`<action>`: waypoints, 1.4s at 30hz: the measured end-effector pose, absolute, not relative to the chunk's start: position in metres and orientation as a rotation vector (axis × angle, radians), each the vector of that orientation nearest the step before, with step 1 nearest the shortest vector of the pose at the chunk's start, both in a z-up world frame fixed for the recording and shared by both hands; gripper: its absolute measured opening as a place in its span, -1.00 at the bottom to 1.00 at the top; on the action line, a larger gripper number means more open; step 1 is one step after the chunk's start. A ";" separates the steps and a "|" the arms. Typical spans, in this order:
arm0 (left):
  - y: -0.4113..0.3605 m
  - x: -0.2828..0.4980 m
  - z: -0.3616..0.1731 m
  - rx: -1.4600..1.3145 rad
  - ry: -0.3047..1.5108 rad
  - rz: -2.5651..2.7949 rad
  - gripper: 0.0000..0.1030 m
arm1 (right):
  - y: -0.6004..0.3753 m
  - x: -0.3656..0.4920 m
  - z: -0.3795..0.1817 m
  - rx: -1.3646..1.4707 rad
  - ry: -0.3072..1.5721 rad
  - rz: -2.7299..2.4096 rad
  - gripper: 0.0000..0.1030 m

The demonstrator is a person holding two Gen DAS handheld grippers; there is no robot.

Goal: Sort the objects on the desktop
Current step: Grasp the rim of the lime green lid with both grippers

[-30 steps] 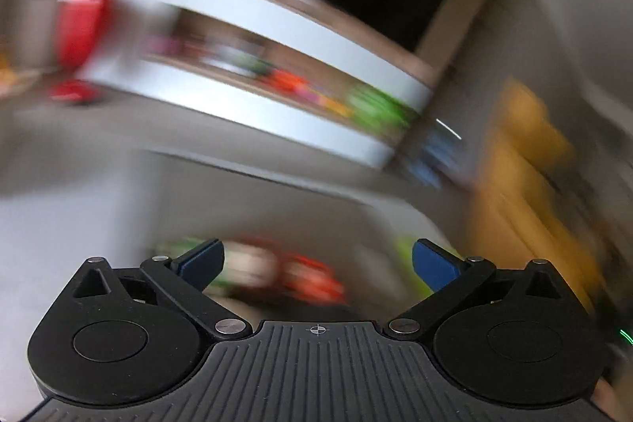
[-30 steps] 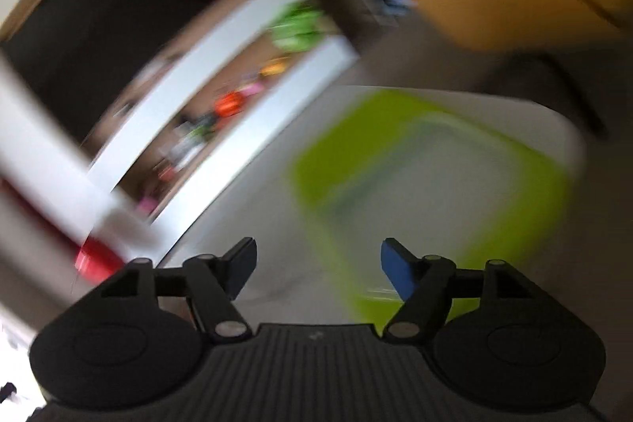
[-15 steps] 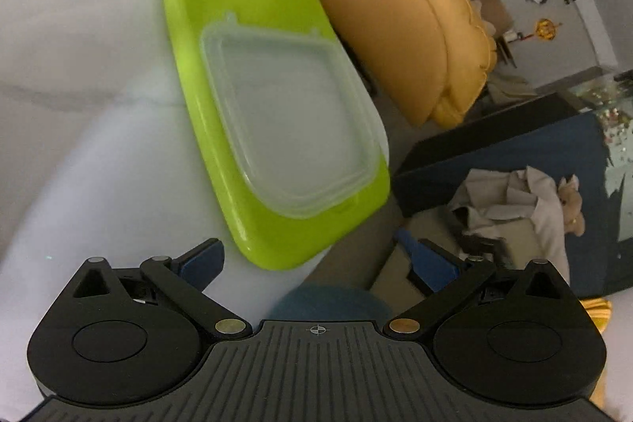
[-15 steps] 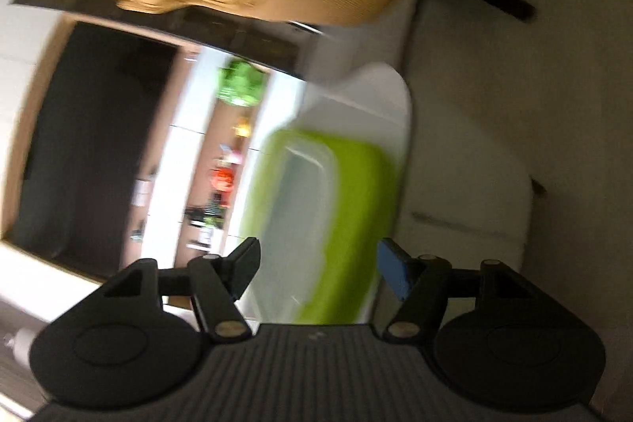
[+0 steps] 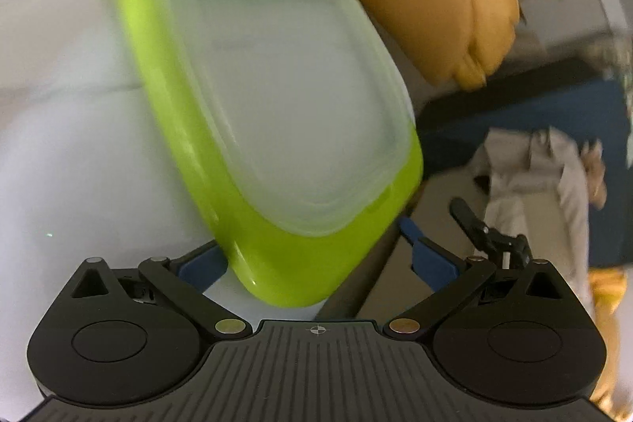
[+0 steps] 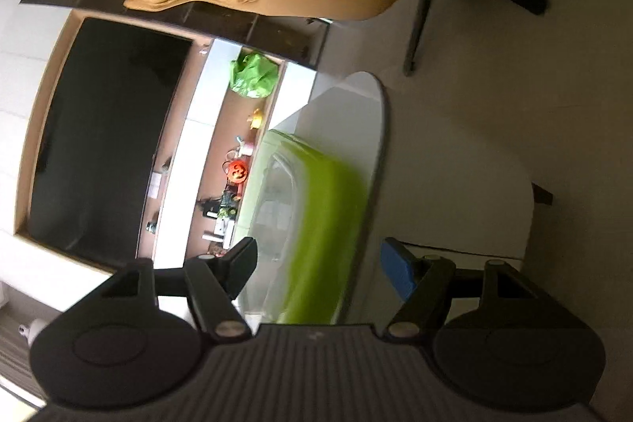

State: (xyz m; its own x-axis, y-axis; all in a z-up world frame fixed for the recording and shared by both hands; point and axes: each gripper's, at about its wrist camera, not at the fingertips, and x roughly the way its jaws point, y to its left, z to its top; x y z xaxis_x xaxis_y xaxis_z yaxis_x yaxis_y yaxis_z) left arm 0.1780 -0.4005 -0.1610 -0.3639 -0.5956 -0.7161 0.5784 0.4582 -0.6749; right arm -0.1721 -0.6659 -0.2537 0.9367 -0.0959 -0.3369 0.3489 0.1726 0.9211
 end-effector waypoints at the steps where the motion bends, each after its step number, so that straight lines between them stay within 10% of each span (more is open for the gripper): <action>1: -0.414 0.173 -0.162 0.010 1.520 -1.252 1.00 | -0.665 -0.171 -0.256 1.372 0.218 -0.311 0.40; 14: -0.329 0.190 -0.160 -0.437 1.524 -1.124 1.00 | -0.666 -0.146 -0.293 1.427 0.180 -0.374 0.37; 19: -0.301 0.195 -0.161 -0.531 1.505 -1.088 1.00 | -0.661 -0.146 -0.290 1.417 0.166 -0.432 -0.27; 34: -0.284 0.200 -0.173 -0.614 1.536 -1.130 1.00 | -0.633 -0.164 -0.294 1.353 0.100 -0.623 0.39; 42: -0.300 0.205 -0.177 -0.714 1.532 -1.181 1.00 | -0.650 -0.170 -0.287 1.738 -0.002 -0.387 -0.16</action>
